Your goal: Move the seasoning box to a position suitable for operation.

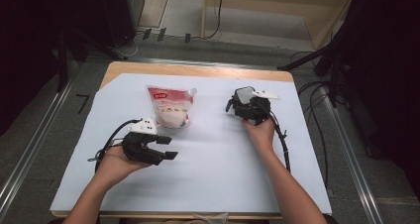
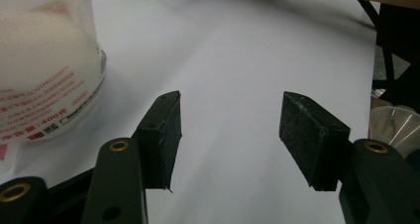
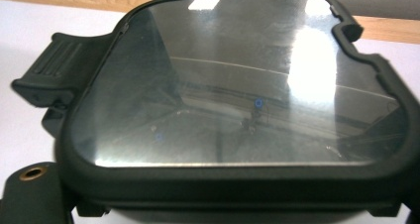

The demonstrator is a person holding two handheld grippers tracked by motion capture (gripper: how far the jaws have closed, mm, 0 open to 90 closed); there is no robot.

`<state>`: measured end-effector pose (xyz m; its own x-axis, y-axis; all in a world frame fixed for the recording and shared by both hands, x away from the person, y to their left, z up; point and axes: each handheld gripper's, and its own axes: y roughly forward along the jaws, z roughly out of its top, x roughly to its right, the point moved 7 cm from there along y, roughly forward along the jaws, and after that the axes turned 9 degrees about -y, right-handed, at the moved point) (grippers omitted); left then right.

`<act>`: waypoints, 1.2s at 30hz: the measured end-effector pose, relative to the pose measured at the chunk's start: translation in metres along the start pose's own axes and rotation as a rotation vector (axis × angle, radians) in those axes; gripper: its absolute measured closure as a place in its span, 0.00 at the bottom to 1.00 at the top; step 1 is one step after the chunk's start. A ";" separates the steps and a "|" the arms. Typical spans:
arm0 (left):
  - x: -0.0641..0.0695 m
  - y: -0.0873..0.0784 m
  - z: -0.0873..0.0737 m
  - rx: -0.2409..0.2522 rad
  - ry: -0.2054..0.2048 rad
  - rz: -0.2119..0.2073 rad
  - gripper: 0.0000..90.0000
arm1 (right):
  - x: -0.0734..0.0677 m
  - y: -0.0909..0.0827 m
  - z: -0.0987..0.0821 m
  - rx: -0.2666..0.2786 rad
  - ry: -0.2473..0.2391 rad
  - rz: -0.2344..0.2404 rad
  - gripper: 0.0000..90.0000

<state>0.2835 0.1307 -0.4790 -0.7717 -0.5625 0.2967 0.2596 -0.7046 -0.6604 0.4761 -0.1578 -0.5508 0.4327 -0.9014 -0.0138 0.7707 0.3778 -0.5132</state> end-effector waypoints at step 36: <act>0.000 0.014 0.011 0.006 -0.014 -0.040 0.48 | -0.016 -0.037 0.020 0.022 -0.073 0.096 0.17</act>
<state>0.2929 0.1160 -0.4808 -0.7732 -0.5396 0.3330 0.2316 -0.7293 -0.6438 0.4497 -0.1531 -0.5148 0.5372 -0.8435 0.0013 0.7338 0.4666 -0.4938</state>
